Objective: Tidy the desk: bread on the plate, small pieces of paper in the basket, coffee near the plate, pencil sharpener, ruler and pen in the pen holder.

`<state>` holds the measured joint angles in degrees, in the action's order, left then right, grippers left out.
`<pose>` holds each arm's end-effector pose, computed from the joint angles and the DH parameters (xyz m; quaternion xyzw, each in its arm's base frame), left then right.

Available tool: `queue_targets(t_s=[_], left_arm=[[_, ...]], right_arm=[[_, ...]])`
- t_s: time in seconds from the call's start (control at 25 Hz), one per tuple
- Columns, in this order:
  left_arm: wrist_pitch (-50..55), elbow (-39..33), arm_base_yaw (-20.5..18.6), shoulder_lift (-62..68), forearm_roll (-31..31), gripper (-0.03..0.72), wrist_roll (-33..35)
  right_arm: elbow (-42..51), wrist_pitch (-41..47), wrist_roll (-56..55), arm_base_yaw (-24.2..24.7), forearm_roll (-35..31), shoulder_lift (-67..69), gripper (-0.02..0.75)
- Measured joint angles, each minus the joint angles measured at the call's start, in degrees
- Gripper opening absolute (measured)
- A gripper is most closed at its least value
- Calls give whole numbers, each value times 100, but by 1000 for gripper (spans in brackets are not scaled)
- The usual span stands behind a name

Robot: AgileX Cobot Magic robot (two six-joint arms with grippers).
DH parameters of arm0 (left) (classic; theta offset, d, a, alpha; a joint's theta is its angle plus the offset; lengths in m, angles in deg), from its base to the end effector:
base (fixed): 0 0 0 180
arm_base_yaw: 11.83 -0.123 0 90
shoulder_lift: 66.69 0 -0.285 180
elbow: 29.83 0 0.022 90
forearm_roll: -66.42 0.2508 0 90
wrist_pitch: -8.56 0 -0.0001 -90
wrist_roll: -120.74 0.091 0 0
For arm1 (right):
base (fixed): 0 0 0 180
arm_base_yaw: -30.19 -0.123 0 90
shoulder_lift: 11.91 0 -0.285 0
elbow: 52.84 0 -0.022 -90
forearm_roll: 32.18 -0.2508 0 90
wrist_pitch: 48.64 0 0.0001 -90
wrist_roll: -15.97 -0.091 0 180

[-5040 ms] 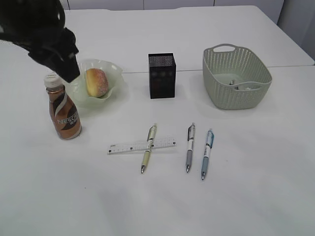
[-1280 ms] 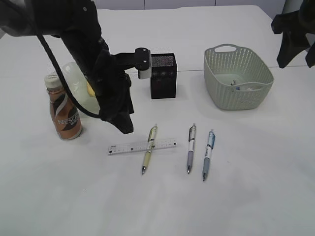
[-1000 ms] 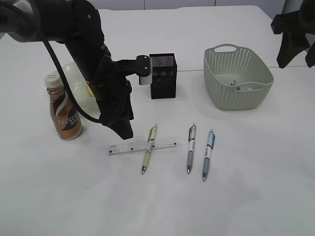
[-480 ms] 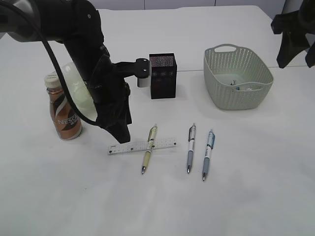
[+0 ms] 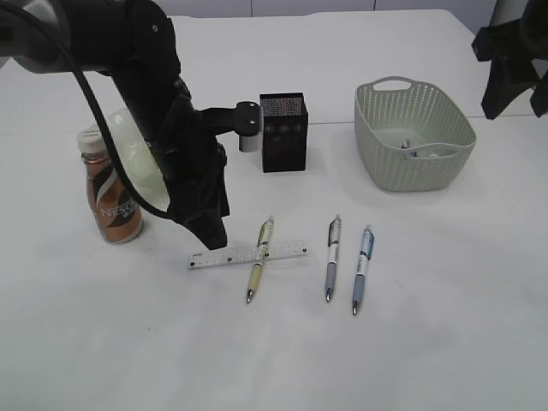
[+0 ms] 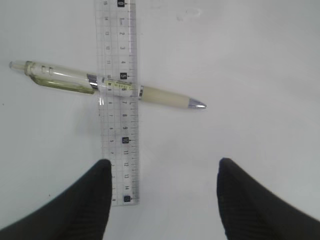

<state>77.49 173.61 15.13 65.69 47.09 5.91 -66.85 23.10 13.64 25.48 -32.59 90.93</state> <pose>0.3806 -0.2251 0.1865 0.6699 0.7252 -0.1431 0.0689 0.3426 0.0288 0.3421 -0.0199 0.9855 0.0139 0.1682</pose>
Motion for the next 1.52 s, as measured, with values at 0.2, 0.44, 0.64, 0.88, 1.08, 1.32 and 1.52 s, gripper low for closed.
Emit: queue_targets(t_s=[0.2, 0.44, 0.64, 0.88, 1.08, 1.32, 1.52], left_arm=[[0, 0, 0, 0, -26, 477, 0], [-92, 0, 0, 0, -40, 476, 0], [-642, 0, 0, 40, -352, 476, 5], [-864, 12, 0, 371, -538, 476, 5], [-954, 12, 0, 632, -538, 476, 5], [-1033, 12, 0, 855, -538, 476, 5], [-1153, 12, 0, 919, -528, 476, 5]], right_arm=[[0, 0, 23, 0, 0, 0, 447], [0, 0, 34, 0, 0, 0, 447], [0, 0, 34, 0, 0, 0, 447], [0, 0, 34, 0, 0, 0, 447], [0, 0, 46, 0, 0, 0, 447], [0, 0, 56, 0, 0, 0, 447], [0, 0, 56, 0, 0, 0, 447]])
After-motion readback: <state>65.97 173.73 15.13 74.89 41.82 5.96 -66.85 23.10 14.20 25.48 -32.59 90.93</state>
